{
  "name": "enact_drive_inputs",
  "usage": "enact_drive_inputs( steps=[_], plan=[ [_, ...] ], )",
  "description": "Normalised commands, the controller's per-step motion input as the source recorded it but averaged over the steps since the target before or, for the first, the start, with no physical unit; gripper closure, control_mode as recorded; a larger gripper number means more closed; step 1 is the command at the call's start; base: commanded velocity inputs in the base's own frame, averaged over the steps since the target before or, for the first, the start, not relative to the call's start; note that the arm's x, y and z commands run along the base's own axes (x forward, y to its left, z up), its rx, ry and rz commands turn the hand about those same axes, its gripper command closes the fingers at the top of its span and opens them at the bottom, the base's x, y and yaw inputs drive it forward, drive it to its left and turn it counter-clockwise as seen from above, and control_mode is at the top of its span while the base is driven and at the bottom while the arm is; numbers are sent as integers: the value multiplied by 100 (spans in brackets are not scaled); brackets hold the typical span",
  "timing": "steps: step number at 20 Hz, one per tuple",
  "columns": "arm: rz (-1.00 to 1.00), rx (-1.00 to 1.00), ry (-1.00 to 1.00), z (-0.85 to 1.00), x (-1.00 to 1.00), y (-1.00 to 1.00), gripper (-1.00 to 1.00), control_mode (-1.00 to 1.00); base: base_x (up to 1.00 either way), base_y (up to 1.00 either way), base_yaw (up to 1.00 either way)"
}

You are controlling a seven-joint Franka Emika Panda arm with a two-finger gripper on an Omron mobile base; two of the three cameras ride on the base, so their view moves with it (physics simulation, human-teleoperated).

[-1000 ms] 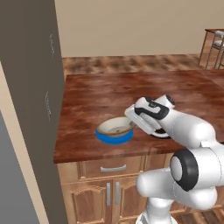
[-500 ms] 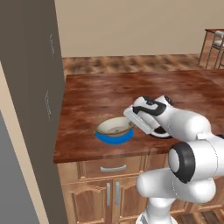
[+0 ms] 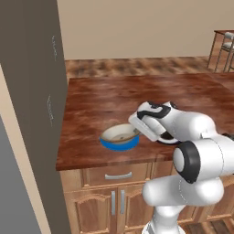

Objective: Move the bowls from the cabinet to the plates on the dining table.

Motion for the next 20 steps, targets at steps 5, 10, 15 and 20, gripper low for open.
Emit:
enact_drive_inputs(
  steps=[5, 10, 15, 20],
  plan=[
    [0, 0, 0, -14, 1, 7, 100, -100, 0, 0, 0],
    [0, 0, 0, -12, 1, 2, 100, -100, 0, 0, 0],
    [0, 0, 0, -9, 1, 0, 100, -100, 0, 0, 0],
    [0, 0, 0, -2, 16, 0, 100, -100, 0, 0, 0]
  ],
)
